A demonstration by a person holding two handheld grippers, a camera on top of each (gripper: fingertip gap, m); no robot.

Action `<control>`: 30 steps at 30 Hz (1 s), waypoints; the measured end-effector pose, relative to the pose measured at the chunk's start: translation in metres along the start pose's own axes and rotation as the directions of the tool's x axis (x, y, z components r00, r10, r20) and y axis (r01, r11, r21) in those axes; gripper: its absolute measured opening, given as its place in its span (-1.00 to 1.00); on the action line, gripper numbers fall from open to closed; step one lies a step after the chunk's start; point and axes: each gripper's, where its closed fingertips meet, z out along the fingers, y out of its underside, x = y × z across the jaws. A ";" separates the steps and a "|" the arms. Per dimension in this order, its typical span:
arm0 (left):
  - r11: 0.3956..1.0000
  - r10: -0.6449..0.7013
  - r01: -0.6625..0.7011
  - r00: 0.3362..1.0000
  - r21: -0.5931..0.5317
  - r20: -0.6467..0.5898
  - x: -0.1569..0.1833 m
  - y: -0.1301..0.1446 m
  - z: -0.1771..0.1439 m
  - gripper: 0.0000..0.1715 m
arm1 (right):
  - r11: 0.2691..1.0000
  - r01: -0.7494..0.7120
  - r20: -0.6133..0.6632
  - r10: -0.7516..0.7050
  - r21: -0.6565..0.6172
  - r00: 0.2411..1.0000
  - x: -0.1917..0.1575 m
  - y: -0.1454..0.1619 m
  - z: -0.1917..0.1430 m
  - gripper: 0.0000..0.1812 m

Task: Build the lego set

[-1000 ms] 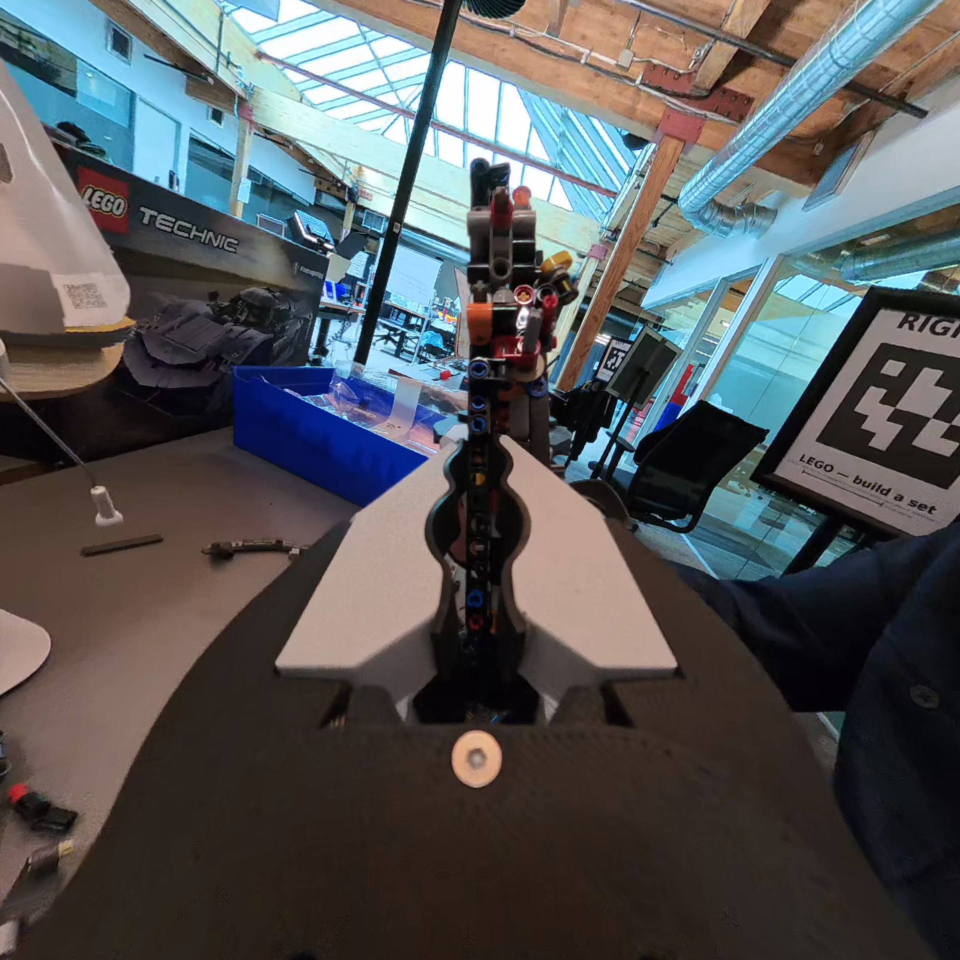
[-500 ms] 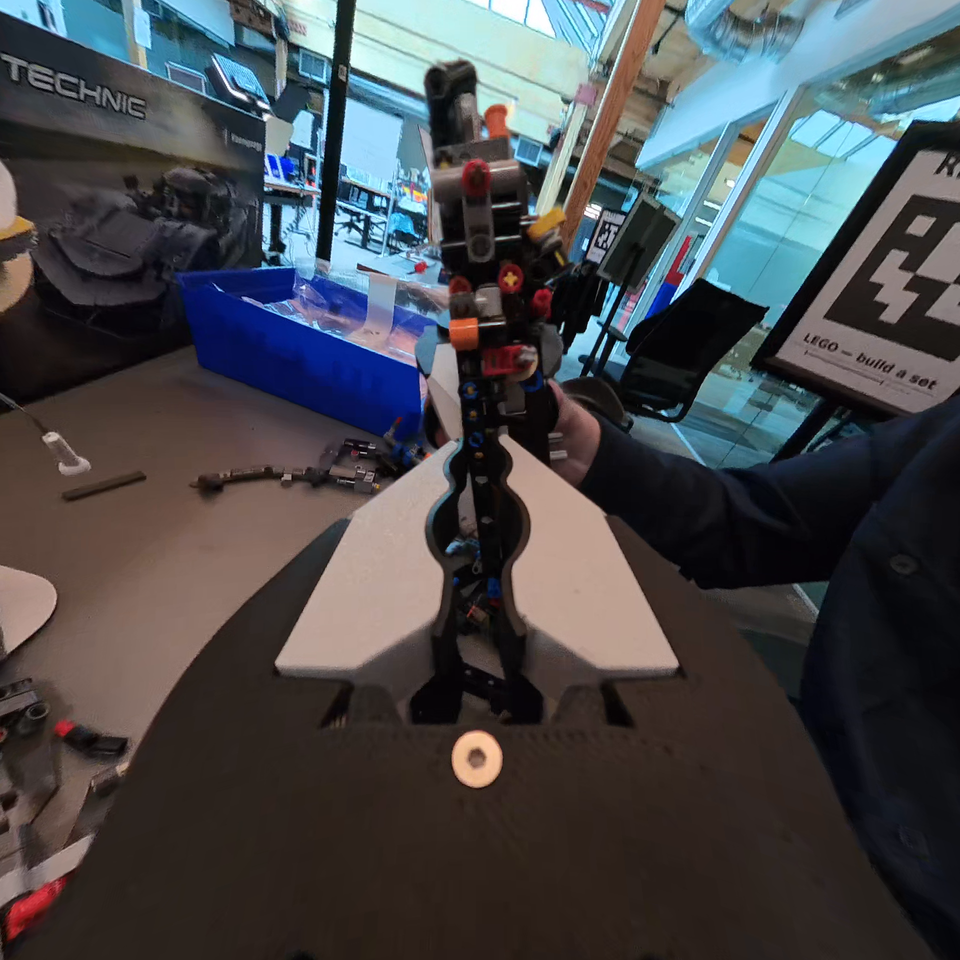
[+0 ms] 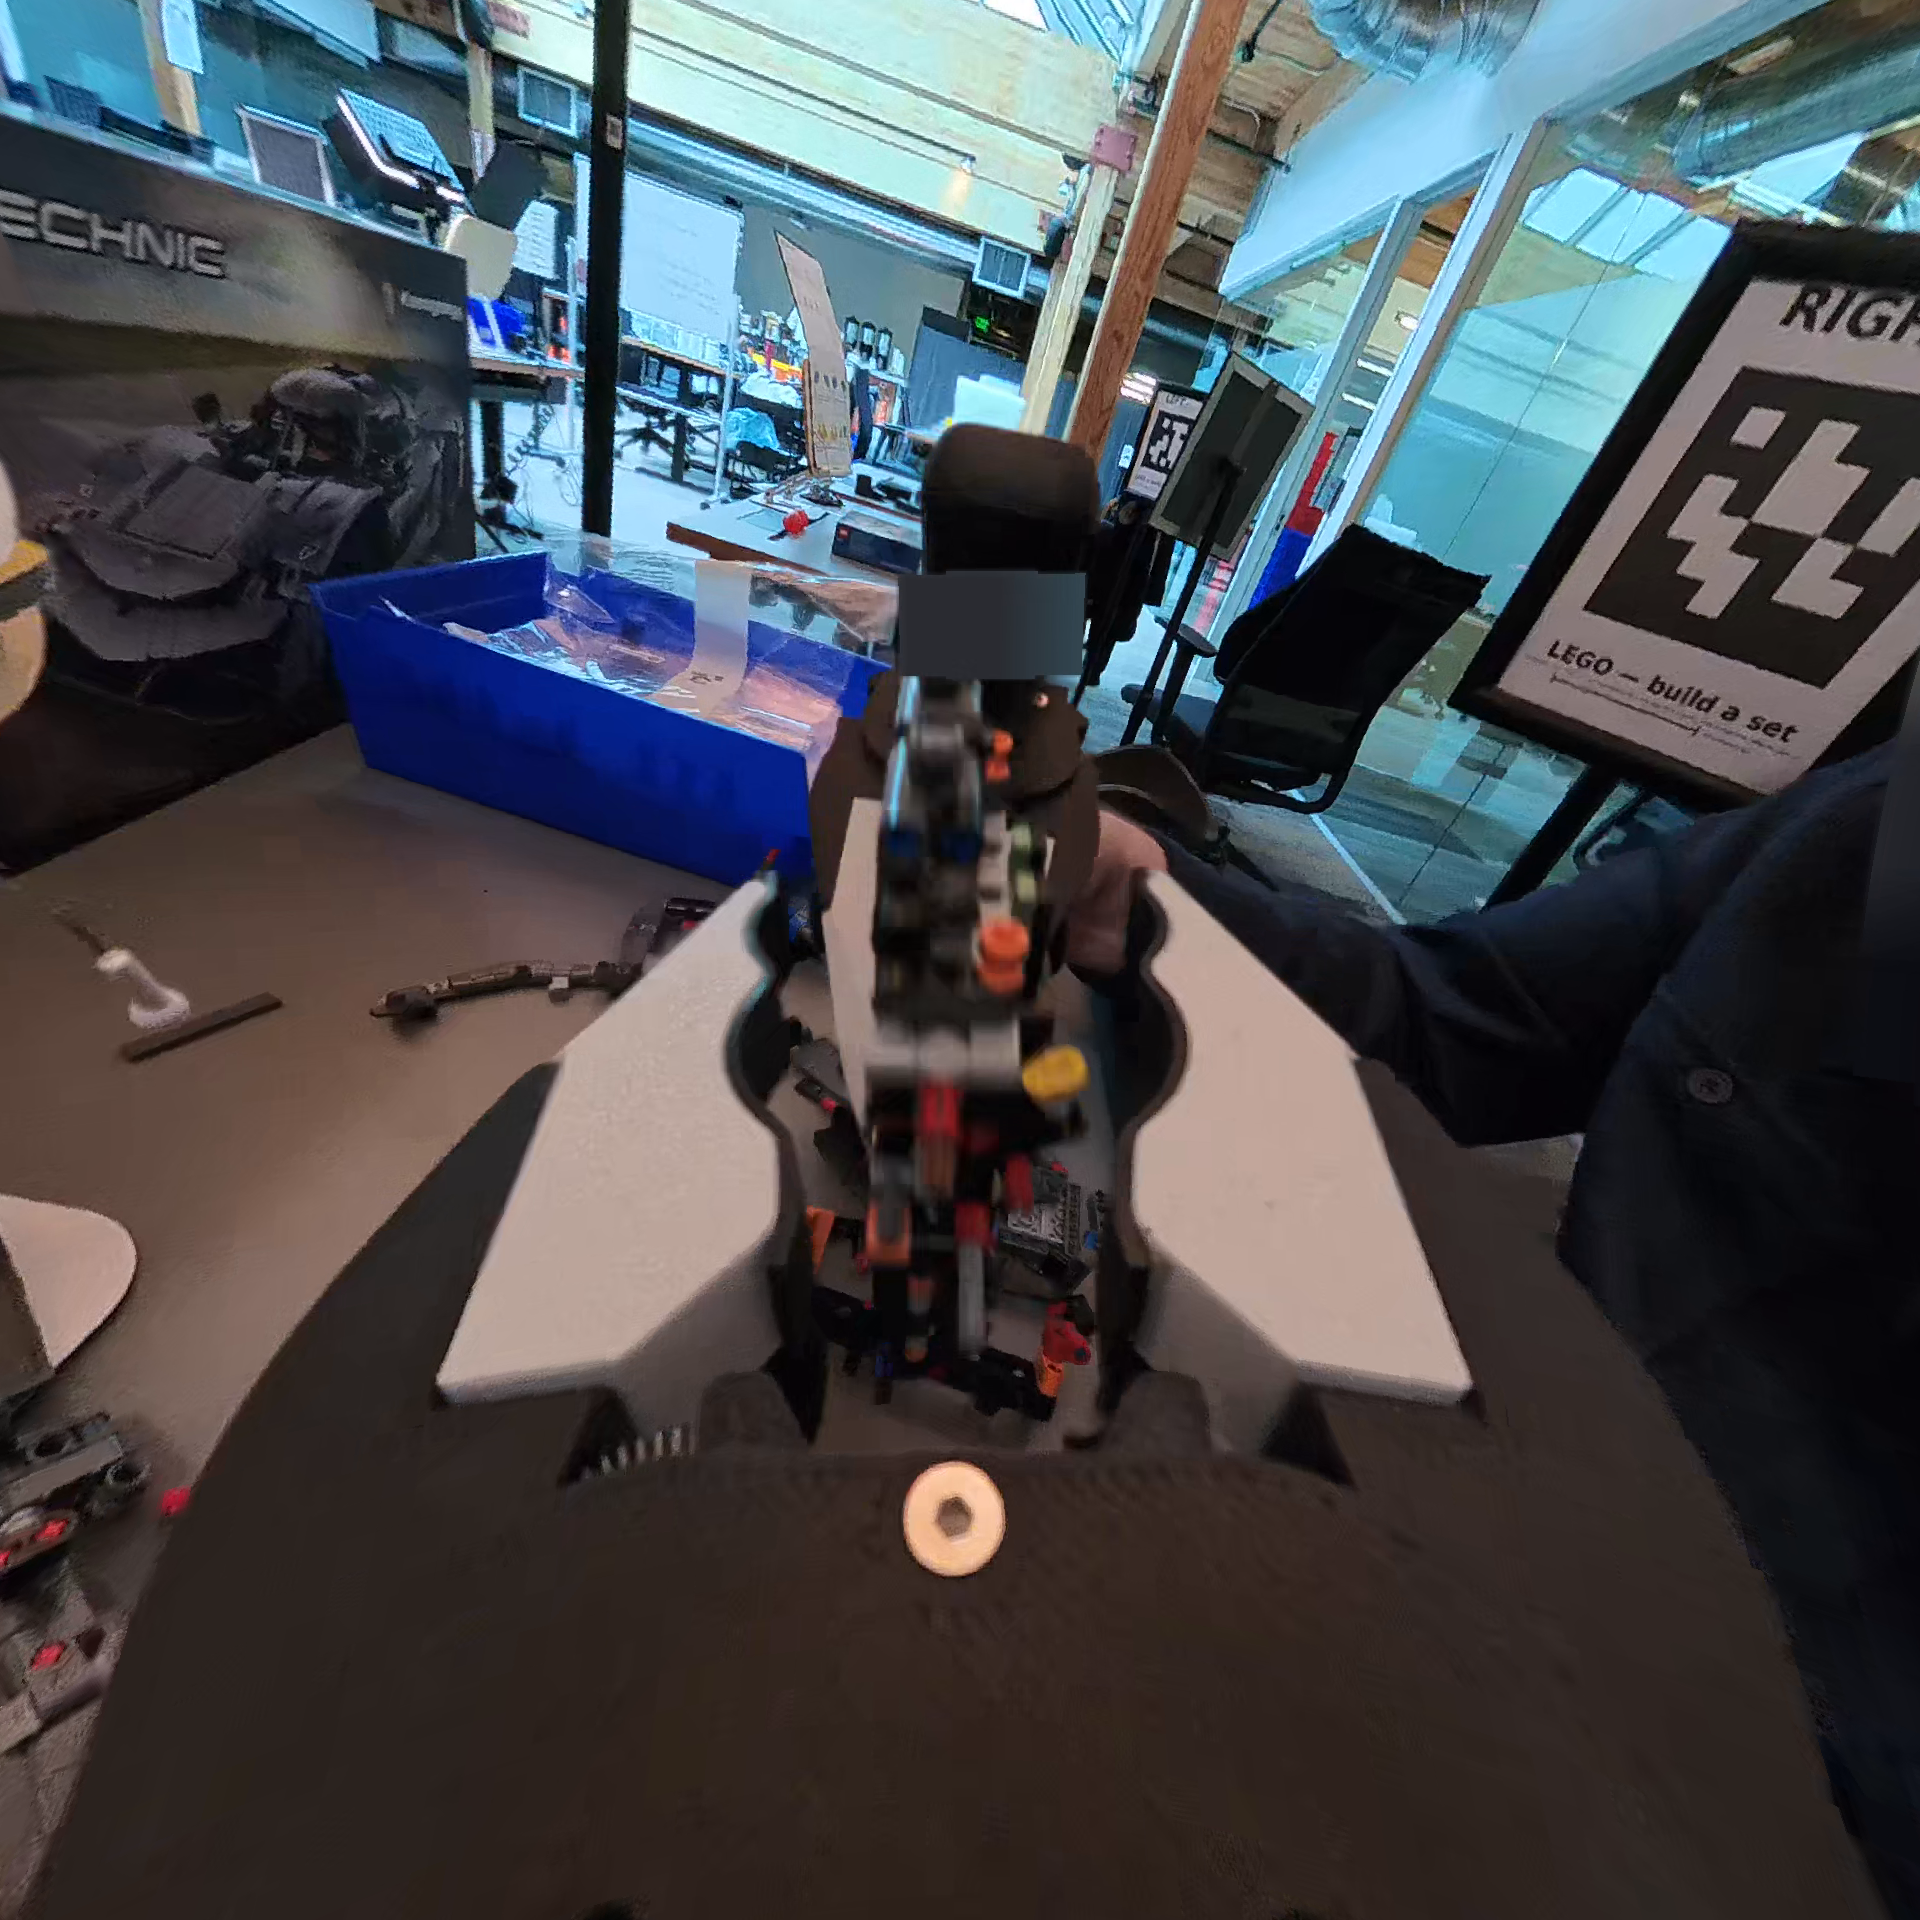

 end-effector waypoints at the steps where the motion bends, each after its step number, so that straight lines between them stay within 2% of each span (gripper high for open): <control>1: 1.000 0.018 -0.018 1.000 -0.016 -0.009 0.003 0.001 0.002 -0.56 | 1.000 0.012 -0.004 -0.012 -0.018 1.000 -0.001 0.001 0.005 -0.93; 2: 0.999 0.036 -0.036 0.999 -0.025 -0.008 0.005 0.002 0.002 -0.79 | 0.999 0.017 -0.007 -0.017 -0.028 1.000 -0.002 0.002 0.008 -0.92; 3: 0.998 0.055 -0.055 0.998 -0.026 0.026 0.001 0.003 0.001 -0.82 | 0.999 0.017 -0.004 -0.017 -0.030 1.000 -0.002 0.002 0.009 -0.93; 5: 0.997 0.066 -0.064 0.997 -0.034 0.035 0.001 0.005 -0.001 -0.83 | 1.000 0.010 0.000 -0.010 -0.010 1.000 -0.001 -0.001 -0.001 -0.90; 7: 0.996 0.084 -0.082 0.994 -0.031 0.066 -0.001 0.003 -0.003 -0.84 | 1.000 -0.004 -0.006 0.004 0.023 1.000 0.001 -0.006 -0.019 -0.77; 12: 0.992 0.116 -0.111 0.990 -0.057 0.078 0.002 0.004 0.001 -0.83 | 0.968 0.034 -0.081 -0.014 0.250 0.997 0.002 -0.044 -0.070 -0.66; 16: 0.980 0.181 -0.173 0.981 -0.102 0.076 0.009 0.005 0.012 -0.84 | 0.947 0.094 -0.107 -0.063 0.308 0.992 -0.011 -0.068 -0.061 -0.55; 19: 0.959 0.254 -0.242 0.965 -0.149 0.065 0.020 0.007 0.023 -0.83 | 0.922 0.161 -0.148 -0.114 0.353 0.982 -0.021 -0.088 -0.062 -0.58; 22: 0.942 0.297 -0.279 0.952 -0.187 0.076 0.023 0.010 0.029 -0.84 | 0.926 0.121 -0.095 -0.093 0.357 0.991 -0.027 -0.087 -0.063 -0.82; 30: 0.906 0.387 -0.366 0.920 -0.213 0.066 0.034 0.013 0.029 -0.84 | 0.926 0.231 -0.110 -0.207 0.298 0.972 -0.041 -0.078 -0.065 -0.84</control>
